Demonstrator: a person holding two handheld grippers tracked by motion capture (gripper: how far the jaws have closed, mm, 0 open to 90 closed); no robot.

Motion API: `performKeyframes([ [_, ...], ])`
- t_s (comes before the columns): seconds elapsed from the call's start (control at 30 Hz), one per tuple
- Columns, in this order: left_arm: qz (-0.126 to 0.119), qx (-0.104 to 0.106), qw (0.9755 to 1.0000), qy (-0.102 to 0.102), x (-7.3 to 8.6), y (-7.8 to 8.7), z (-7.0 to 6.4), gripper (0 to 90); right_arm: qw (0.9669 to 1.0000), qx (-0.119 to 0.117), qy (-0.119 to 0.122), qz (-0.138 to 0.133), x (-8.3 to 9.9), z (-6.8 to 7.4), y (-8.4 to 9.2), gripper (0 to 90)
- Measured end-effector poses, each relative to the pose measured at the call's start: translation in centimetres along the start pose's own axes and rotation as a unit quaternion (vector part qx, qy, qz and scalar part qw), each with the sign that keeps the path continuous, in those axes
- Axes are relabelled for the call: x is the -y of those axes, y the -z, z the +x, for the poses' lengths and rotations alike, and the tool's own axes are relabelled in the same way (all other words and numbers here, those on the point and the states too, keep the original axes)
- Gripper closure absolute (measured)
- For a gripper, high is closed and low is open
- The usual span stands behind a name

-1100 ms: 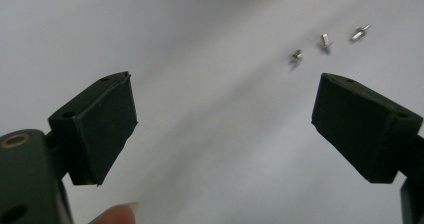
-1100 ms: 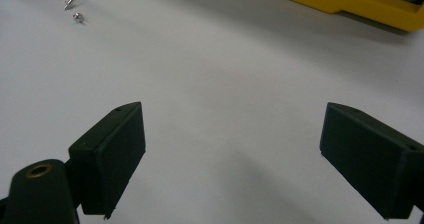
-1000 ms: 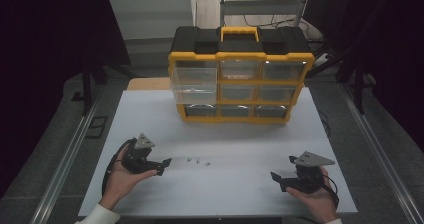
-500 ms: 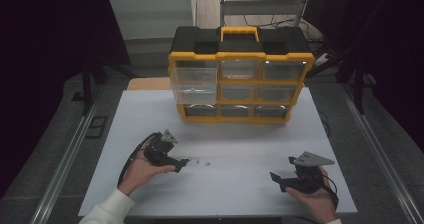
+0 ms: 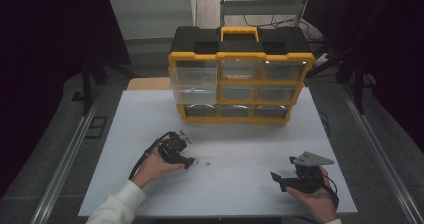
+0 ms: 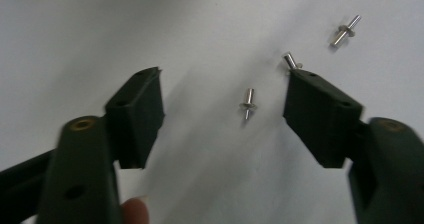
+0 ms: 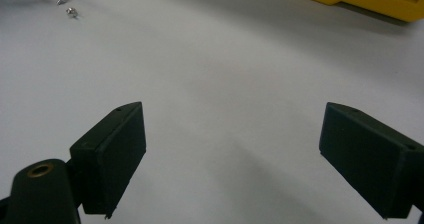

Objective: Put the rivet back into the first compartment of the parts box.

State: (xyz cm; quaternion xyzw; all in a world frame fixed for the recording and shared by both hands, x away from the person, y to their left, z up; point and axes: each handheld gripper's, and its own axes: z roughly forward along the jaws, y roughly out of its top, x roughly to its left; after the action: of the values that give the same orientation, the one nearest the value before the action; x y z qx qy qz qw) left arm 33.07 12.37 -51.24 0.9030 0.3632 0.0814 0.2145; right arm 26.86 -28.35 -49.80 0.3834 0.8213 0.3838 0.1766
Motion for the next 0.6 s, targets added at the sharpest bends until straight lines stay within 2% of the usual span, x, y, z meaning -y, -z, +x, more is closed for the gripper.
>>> performKeyframes([
  [0.07, 0.002, 0.002, 1.0000, -0.002, -0.05, -0.14, -0.04, 42.7, 1.0000, 0.001, 0.000, 0.000, 0.00, -0.01, 0.01, 12.2],
  [0.1, 0.009, 0.002, 0.9999, -0.008, -0.12, -0.22, -0.02, 42.7, 1.0000, 0.001, 0.000, 0.000, 0.00, -0.01, 0.01, 12.2],
  [0.17, 0.016, 0.004, 0.9998, -0.014, -0.21, -0.42, -0.13, 51.0, 1.0000, 0.004, 0.000, 0.000, -0.04, -0.03, 0.08, 12.3],
  [0.27, 0.020, 0.021, 0.9994, -0.018, -0.34, -0.41, -0.14, 61.2, 1.0000, 0.006, -0.002, -0.005, -0.10, -0.17, 0.28, 12.3],
  [0.3, 0.022, 0.027, 0.9992, -0.021, -0.38, -0.40, -0.14, 61.2, 1.0000, 0.006, -0.002, -0.005, -0.10, -0.17, 0.28, 12.3],
  [0.33, 0.023, 0.032, 0.9990, -0.022, -0.40, -0.40, -0.16, 67.8, 0.9999, 0.009, -0.004, -0.008, -0.15, -0.30, 0.45, 12.3],
  [0.37, 0.025, 0.035, 0.9988, -0.024, -0.43, -0.39, -0.18, 70.2, 0.9999, 0.009, -0.006, -0.010, -0.16, -0.39, 0.54, 12.3],
  [0.6, 0.027, 0.051, 0.9982, -0.012, -0.39, -0.35, 0.10, 82.4, 0.9998, 0.011, -0.011, -0.015, -0.11, -0.62, 0.80, 12.4],
])
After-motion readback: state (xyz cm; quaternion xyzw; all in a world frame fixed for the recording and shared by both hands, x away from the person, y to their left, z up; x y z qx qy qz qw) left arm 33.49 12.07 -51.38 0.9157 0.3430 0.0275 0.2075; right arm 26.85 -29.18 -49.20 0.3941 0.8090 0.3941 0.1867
